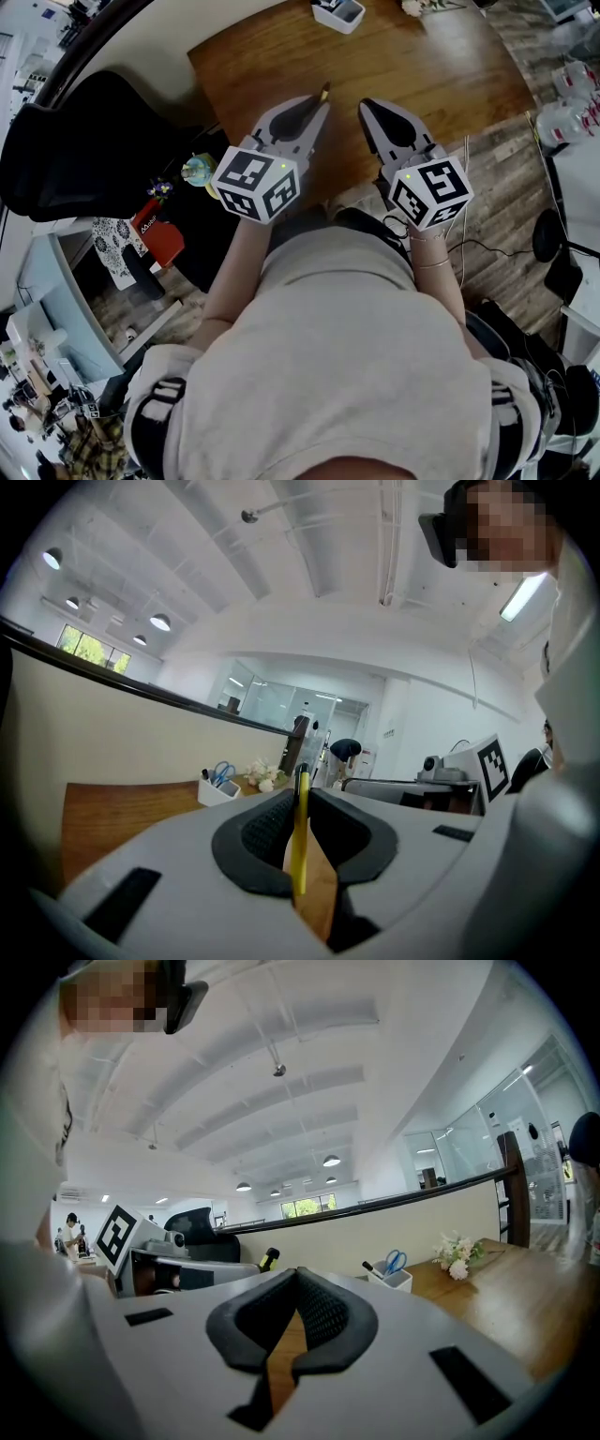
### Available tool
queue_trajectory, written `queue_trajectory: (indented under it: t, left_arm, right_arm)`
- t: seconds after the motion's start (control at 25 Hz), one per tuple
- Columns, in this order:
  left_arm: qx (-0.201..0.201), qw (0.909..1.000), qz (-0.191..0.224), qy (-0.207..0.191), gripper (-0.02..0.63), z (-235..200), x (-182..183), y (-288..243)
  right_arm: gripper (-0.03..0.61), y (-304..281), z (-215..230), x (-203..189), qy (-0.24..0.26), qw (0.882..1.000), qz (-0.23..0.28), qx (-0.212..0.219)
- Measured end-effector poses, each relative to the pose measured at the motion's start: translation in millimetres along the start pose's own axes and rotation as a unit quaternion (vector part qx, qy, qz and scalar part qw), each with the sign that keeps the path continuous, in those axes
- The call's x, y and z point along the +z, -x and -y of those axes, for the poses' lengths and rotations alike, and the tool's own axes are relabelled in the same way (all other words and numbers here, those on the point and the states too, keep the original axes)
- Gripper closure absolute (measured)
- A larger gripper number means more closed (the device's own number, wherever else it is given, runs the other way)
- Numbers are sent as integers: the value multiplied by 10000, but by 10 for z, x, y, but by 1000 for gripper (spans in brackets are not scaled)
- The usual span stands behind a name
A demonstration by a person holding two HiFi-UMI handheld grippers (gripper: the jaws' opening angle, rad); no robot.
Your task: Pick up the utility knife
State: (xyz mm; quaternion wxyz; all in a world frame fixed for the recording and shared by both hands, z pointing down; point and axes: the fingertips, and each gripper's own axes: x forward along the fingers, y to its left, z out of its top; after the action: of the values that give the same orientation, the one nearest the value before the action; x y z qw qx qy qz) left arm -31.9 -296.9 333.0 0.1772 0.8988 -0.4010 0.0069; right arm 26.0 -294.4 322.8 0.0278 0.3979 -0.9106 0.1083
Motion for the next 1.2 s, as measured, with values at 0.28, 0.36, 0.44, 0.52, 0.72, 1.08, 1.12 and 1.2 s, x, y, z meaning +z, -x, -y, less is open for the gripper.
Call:
queue_trajectory:
  t: [0.28, 0.36, 0.44, 0.52, 0.72, 1.08, 1.12, 1.2]
  left_arm:
    - [-11, 9999, -85, 89, 543, -28, -50, -48]
    - [-4, 9999, -92, 102, 543, -35, -57, -65]
    - [6, 9999, -87, 109, 543, -28, -61, -75]
    - [7, 9999, -77, 123, 543, -9, -63, -81]
    - [-12, 9998, -96, 153, 543, 19, -63, -124]
    - [-53, 9998, -119, 175, 543, 24, -81, -173]
    - [-51, 9998, -122, 175, 543, 26, -78, -178]
    - [-46, 9997, -125, 180, 543, 32, -75, -178]
  right_arm:
    - [569, -58, 28, -39, -66, 9999, -68, 70]
    - [569, -72, 34, -55, -85, 9999, -83, 85]
    - [569, -68, 35, -75, -100, 9999, -92, 99]
    - [569, -54, 35, -90, -113, 9998, -96, 104]
    - [569, -50, 78, -85, -143, 9998, -99, 95]
    - [569, -72, 108, -159, -187, 9996, -175, 129]
    - [569, -70, 115, -163, -191, 9996, -182, 126]
    - [569, -61, 123, -168, -196, 9996, -188, 116]
